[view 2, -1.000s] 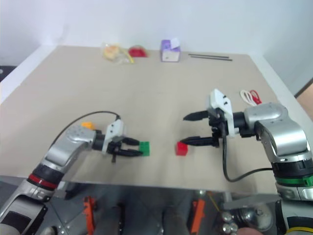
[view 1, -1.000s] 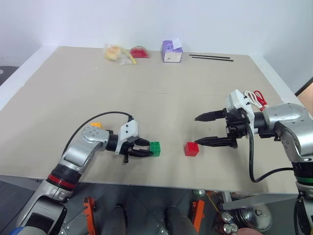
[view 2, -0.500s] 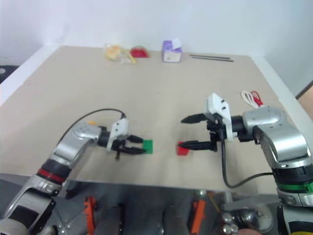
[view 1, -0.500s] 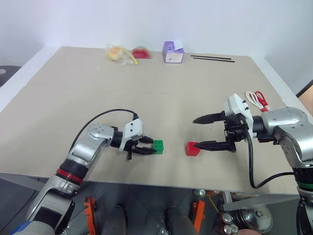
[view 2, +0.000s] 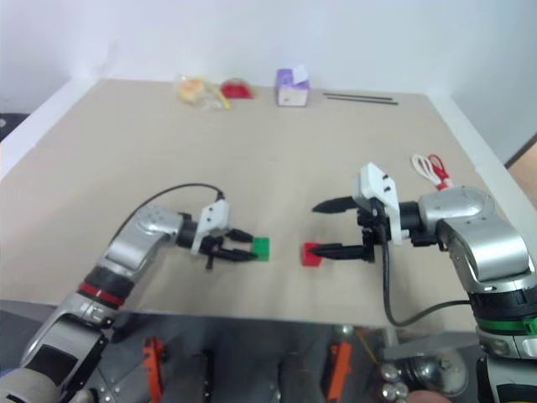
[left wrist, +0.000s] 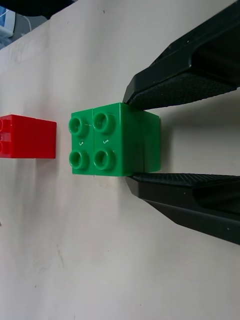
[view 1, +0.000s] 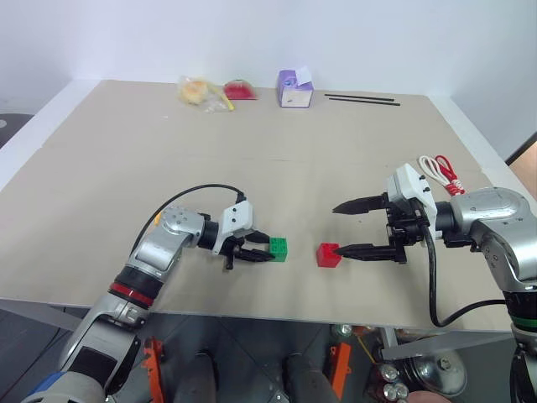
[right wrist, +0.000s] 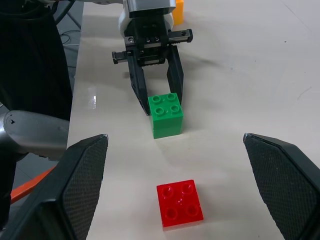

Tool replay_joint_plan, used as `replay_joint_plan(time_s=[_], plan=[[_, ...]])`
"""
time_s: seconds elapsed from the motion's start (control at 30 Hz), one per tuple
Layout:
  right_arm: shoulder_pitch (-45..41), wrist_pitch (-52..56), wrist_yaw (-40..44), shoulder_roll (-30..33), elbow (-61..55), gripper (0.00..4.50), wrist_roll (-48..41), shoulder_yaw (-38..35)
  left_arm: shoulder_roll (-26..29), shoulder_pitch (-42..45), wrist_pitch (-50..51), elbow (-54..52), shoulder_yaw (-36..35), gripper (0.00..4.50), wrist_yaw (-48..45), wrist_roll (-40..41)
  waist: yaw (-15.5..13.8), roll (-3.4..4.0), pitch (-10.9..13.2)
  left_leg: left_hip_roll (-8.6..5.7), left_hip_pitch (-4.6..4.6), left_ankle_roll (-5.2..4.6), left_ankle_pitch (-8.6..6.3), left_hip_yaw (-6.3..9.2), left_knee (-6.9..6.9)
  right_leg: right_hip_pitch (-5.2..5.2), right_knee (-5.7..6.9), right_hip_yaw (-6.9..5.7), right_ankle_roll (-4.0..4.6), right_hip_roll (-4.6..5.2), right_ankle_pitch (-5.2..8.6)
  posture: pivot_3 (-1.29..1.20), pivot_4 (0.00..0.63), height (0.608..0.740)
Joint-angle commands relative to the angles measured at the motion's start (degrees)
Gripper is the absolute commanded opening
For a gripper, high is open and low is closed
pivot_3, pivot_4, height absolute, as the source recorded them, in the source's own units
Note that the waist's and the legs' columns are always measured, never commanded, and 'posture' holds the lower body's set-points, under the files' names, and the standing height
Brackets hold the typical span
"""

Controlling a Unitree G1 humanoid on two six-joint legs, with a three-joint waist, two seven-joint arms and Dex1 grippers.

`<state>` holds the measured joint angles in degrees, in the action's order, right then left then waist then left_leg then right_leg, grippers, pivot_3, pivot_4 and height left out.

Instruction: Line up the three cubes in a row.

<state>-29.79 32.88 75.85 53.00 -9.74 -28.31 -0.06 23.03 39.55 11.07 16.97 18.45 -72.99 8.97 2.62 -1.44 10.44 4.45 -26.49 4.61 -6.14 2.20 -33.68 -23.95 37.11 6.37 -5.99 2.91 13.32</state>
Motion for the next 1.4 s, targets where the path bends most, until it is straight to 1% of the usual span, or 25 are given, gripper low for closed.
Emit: replay_joint_plan(time_s=[0.03, 0.1, 0.17, 0.2, 0.27, 0.3, 0.37, 0.4, 0.5, 0.57, 0.63, 0.7, 0.77, 0.8, 0.87, 0.97, 1.07, 1.13, 1.23, 1.4], plan=[[-0.51, -0.10, -0.83, 0.62, -0.94, 4.50, -0.84, -1.92, -0.31, 1.29, -0.91, -0.33, -0.17, 1.27, -0.74, 0.15, 0.00, 0.00, 0.00, 0.00, 0.00, 0.00, 0.00, 0.00, 0.00, 0.00, 0.00, 0.00, 0.00, 0.00, 0.00, 0.00, 0.150, 0.740], [-0.65, 0.23, -0.96, 0.53, -0.99, 4.50, -1.33, -2.08, -0.58, 1.46, -1.46, 0.01, -0.40, 1.27, 0.02, -0.15, -0.01, 0.00, 0.00, 0.00, 0.00, 0.00, 0.00, 0.00, 0.00, 0.00, 0.00, 0.00, 0.00, 0.00, 0.00, 0.00, 0.150, 0.740], [-0.95, 0.56, -1.32, 0.37, -0.94, 4.50, -1.69, -2.20, -0.43, 1.47, -0.63, -0.21, -0.37, 2.28, -0.33, 0.08, -0.01, 0.00, 0.00, 0.00, 0.00, 0.00, 0.00, 0.00, 0.00, 0.00, 0.00, 0.00, 0.00, 0.00, 0.00, 0.00, 0.150, 0.740], [-1.19, 0.74, -1.46, 0.28, -0.80, 4.50, -1.82, -2.19, -0.34, 1.39, -0.28, -0.49, -0.46, 2.51, -0.48, 0.29, -0.01, 0.00, 0.00, 0.00, 0.00, 0.00, 0.00, 0.00, 0.00, 0.00, 0.00, 0.00, 0.00, 0.00, 0.00, 0.00, 0.150, 0.740], [-1.58, 0.92, -1.53, 0.25, -0.50, 4.50, -2.00, -2.07, -0.13, 1.15, 0.38, -1.30, -0.63, 3.23, -0.65, 0.67, -0.01, 0.00, 0.00, 0.00, 0.00, 0.00, 0.00, 0.00, 0.00, 0.01, 0.00, 0.00, 0.00, 0.00, 0.00, 0.00, 0.150, 0.740], [-1.84, 0.85, -1.59, 0.14, -0.26, 4.50, -2.02, -2.00, 0.03, 0.96, 0.74, -1.85, -0.67, 3.52, -0.80, 0.87, -0.01, 0.00, 0.00, 0.00, 0.00, 0.00, 0.00, 0.00, 0.00, 0.01, 0.00, 0.00, 0.00, 0.00, 0.00, 0.00, 0.150, 0.740], [-2.26, 0.84, -1.60, -0.05, 0.01, 4.50, -2.12, -1.86, 0.43, 0.48, 1.61, -3.10, -0.91, 4.30, -1.00, 1.38, -0.01, 0.00, 0.00, 0.00, 0.00, 0.00, 0.00, 0.00, 0.00, 0.01, 0.00, 0.00, -0.01, 0.00, 0.00, 0.00, 0.150, 0.740], [-2.47, 0.86, -1.59, -0.13, 0.11, 4.50, -2.15, -1.77, 0.66, 0.20, 2.03, -3.77, -1.10, 4.45, -1.07, 1.69, 0.00, 0.00, 0.00, 0.00, 0.00, 0.00, 0.00, 0.00, 0.00, 0.01, 0.00, 0.00, -0.01, 0.00, -0.01, 0.00, 0.150, 0.740], [-3.25, 0.88, -1.41, -0.40, 0.52, 4.50, -2.32, -1.53, 1.54, -1.01, 5.03, -7.29, -2.60, 4.45, -0.58, 3.55, 0.03, 0.00, 0.00, 0.00, 0.00, 0.00, 0.00, 0.00, 0.00, 0.00, 0.01, 0.00, -0.01, 0.00, -0.01, 0.00, 0.150, 0.740], [-3.95, 0.85, -1.33, -0.64, 0.99, 4.50, -2.39, -1.37, 1.69, -1.94, 8.96, -11.39, -5.02, 4.45, 1.18, 6.44, 0.03, 0.00, 0.00, 0.00, 0.00, 0.00, 0.00, 0.00, 0.01, 0.00, 0.02, 0.00, -0.02, 0.00, 0.00, 0.00, 0.150, 0.740], [-4.70, 0.97, -1.41, -1.15, 1.30, 4.50, -2.76, -1.44, 1.23, -2.82, 13.79, -16.03, -8.37, 4.45, 4.69, 9.84, 0.05, 0.00, 0.00, 0.00, 0.00, 0.00, 0.00, 0.01, 0.01, 0.00, 0.02, 0.00, -0.02, 0.00, 0.00, 0.00, 0.150, 0.740], [-5.83, 1.32, -2.19, -2.40, 1.63, 4.50, -3.37, -1.62, 0.14, -4.06, 19.08, -21.47, -12.51, 4.45, 10.44, 13.17, 0.09, 0.00, 0.00, 0.01, 0.00, 0.00, 0.00, 0.01, 0.01, 0.00, 0.03, 0.00, -0.02, 0.00, 0.00, 0.00, 0.150, 0.740], [-7.37, 1.71, -4.28, -4.87, 2.34, 4.50, -3.77, -1.68, -2.89, -4.87, 20.17, -25.45, -17.07, 4.45, 20.94, 12.56, 0.06, 0.00, 0.00, 0.01, 0.01, -0.01, 0.01, 0.02, 0.00, 0.01, 0.06, 0.00, -0.04, 0.00, -0.01, 0.00, 0.150, 0.740], [-8.30, 2.02, -6.13, -6.67, 2.85, 4.50, -3.63, -1.39, -4.85, -5.18, 19.82, -27.16, -19.60, 4.45, 28.97, 9.48, 0.05, 0.00, 0.00, 0.01, 0.02, -0.02, 0.01, 0.03, 0.00, 0.02, 0.06, 0.00, -0.04, -0.01, -0.01, 0.00, 0.150, 0.740], [-9.83, 1.93, -10.07, -10.49, 3.80, 4.50, -2.48, -0.37, -9.50, -6.04, 24.12, -31.41, -24.84, 4.45, 45.57, 4.05, 0.09, -0.01, 0.00, 0.01, 0.08, -0.02, 0.01, 0.05, -0.09, 0.11, 0.06, 0.00, -0.08, -0.01, -0.05, 0.00, 0.150, 0.740], [-10.27, 1.34, -12.13, -14.11, 3.54, 4.50, -1.87, 0.66, -14.00, -8.38, 29.97, -37.17, -28.28, 4.45, 59.53, -0.55, 0.12, 0.00, 0.00, 0.01, 0.09, -0.03, 0.02, 0.14, -0.18, 0.18, 0.06, 0.00, -0.16, -0.06, -0.15, 0.00, 0.150, 0.740], [-11.57, -0.74, -15.72, -19.35, 4.80, 4.50, -1.08, 1.18, -18.52, -12.20, 33.29, -42.85, -31.03, 4.45, 70.08, -4.04, 0.08, 0.00, 0.00, 0.00, 0.11, -0.03, 0.02, 0.26, -0.16, 0.25, 0.06, 0.00, -0.18, -0.14, -0.13, 0.00, 0.150, 0.740], [-12.20, -2.23, -16.05, -21.45, 5.81, 4.50, -0.52, 1.81, -20.84, -14.54, 34.77, -44.78, -31.90, 4.45, 73.70, -4.63, 0.03, -0.01, 0.00, 0.00, 0.10, -0.02, 0.02, 0.31, -0.17, 0.28, 0.05, -0.03, -0.18, -0.16, -0.13, 0.00, 0.150, 0.740], [-13.17, -3.29, -14.43, -23.80, 7.74, 4.50, -1.54, 1.96, -21.75, -18.70, 34.30, -46.34, -29.62, 4.45, 74.57, -5.21, -0.13, -0.01, 0.00, -0.01, 0.10, 0.00, 0.02, 0.37, -0.17, 0.33, 0.04, -0.08, -0.17, -0.16, -0.13, 0.00, 0.150, 0.740], [-14.31, -4.55, -8.89, -23.87, 9.92, 4.50, -1.34, 3.73, -22.68, -22.83, 32.59, -44.87, -27.81, 4.45, 74.38, -4.33, -0.04, -0.02, -0.01, -0.02, 0.12, 0.02, 0.02, 0.42, -0.20, 0.42, 0.00, -0.13, -0.10, -0.16, -0.12, 0.00, 0.150, 0.740]])
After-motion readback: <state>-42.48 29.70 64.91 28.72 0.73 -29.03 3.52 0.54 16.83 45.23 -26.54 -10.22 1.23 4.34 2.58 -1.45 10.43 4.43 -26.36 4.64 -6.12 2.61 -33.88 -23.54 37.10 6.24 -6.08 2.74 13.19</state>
